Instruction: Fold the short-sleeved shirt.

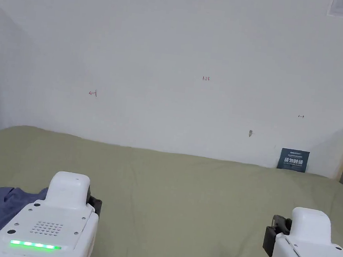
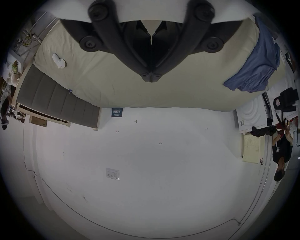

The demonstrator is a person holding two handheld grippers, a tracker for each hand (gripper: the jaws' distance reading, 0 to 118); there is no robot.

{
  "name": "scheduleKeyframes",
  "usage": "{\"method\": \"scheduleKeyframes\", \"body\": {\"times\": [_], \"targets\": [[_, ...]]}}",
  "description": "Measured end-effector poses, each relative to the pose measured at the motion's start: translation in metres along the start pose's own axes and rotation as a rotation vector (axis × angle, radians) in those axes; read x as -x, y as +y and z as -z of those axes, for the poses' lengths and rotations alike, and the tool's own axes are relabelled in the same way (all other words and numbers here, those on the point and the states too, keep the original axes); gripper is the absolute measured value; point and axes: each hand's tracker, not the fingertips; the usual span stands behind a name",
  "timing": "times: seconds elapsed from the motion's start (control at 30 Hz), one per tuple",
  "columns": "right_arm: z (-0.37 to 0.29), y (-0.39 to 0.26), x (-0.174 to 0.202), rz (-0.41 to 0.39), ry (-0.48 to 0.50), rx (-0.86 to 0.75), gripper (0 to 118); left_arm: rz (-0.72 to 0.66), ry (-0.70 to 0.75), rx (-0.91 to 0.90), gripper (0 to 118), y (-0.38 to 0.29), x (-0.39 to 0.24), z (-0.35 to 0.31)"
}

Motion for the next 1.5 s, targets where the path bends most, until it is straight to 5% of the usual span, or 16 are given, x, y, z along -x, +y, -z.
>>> {"method": "scheduleKeyframes", "body": {"times": [0.23, 0.67, 0.8, 1.23, 1.5], "targets": [[-0.006, 0.008, 0.037, -0.021, 0.104, -0.021, 1, -0.021, 0.044, 0.001, 0, 0.001, 0.026, -0.014], [-0.041, 0.008, 0.235, -0.073, 0.658, -0.034, 1, -0.063, 0.517, 0.045, 0, -0.01, 0.169, -0.142], [-0.056, -0.003, 0.271, -0.077, 0.765, -0.01, 1, -0.084, 0.561, 0.078, 0, -0.019, 0.189, -0.161], [-0.046, -0.008, 0.278, -0.072, 0.777, 0.016, 1, -0.11, 0.524, 0.149, 0, -0.039, 0.194, -0.147], [-0.023, -0.004, 0.264, -0.077, 0.748, 0.015, 1, -0.121, 0.405, 0.198, 0, -0.016, 0.208, -0.084]]}}
